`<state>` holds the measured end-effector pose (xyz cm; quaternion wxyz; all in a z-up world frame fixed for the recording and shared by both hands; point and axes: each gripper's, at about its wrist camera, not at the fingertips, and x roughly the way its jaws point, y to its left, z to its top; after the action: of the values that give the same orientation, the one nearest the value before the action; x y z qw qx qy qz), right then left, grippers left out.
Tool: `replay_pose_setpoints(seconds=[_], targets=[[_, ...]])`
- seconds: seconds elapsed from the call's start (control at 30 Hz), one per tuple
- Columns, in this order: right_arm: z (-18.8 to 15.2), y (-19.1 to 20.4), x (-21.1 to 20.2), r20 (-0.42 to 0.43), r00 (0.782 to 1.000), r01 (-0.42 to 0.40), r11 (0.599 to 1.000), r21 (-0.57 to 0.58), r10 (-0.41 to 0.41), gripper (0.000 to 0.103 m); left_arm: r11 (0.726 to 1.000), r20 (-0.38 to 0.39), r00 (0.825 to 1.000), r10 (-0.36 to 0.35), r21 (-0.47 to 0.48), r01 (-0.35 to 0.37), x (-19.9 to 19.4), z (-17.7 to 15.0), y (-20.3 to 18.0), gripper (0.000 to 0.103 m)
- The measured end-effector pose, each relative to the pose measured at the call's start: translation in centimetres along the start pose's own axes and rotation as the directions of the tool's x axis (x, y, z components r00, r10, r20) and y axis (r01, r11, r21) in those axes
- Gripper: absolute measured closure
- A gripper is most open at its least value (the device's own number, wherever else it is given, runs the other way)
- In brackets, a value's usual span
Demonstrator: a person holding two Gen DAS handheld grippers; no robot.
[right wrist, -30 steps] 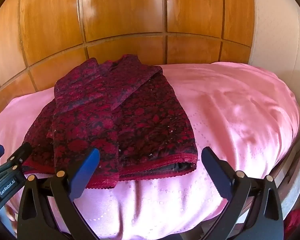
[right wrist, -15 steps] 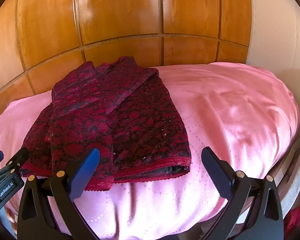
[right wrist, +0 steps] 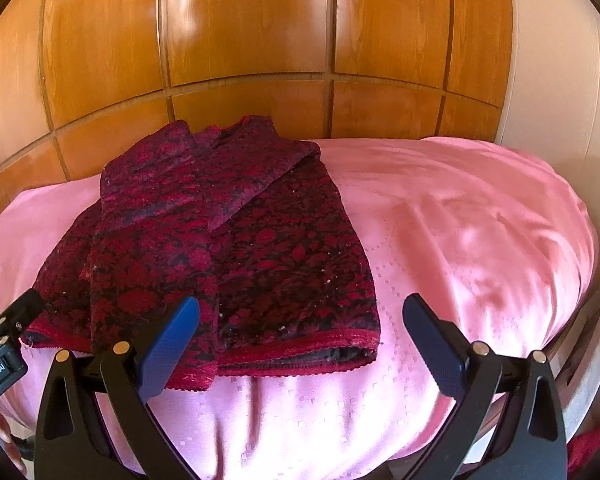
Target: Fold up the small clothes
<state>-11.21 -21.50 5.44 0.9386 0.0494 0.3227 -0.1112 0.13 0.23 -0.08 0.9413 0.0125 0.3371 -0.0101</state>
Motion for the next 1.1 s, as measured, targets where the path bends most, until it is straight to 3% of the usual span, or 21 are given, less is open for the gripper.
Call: replay_pose_setpoints(seconds=[0.3, 0.83, 0.93, 1.1], targets=[[0.1, -0.9, 0.5, -0.009, 1.0, 0.026, 1.0, 0.016, -0.026, 0.002, 1.0, -0.002, 1.0, 0.003, 0.016, -0.003, 0.4, -0.1, -0.4, 0.004], [-1.0, -3.8, 4.1, -0.106, 0.991, 0.081, 0.996, 0.042, -0.076, 0.002, 0.992, -0.02, 0.999, -0.05, 0.113, 0.052, 1.8, 0.4, -3.1, 0.004], [-1.5, -3.9, 4.8, -0.125, 0.989, 0.08, 0.996, 0.036, -0.075, 0.002, 0.991, -0.031, 0.997, -0.074, 0.112, 0.077, 1.9, 0.6, -3.4, 0.004], [-2.8, -5.0, 6.2, -0.182, 0.983, 0.046, 0.996, 0.079, -0.031, 0.002, 0.972, -0.036, 0.978, -0.204, 0.112, 0.207, 1.1, 1.7, -4.0, 0.005]])
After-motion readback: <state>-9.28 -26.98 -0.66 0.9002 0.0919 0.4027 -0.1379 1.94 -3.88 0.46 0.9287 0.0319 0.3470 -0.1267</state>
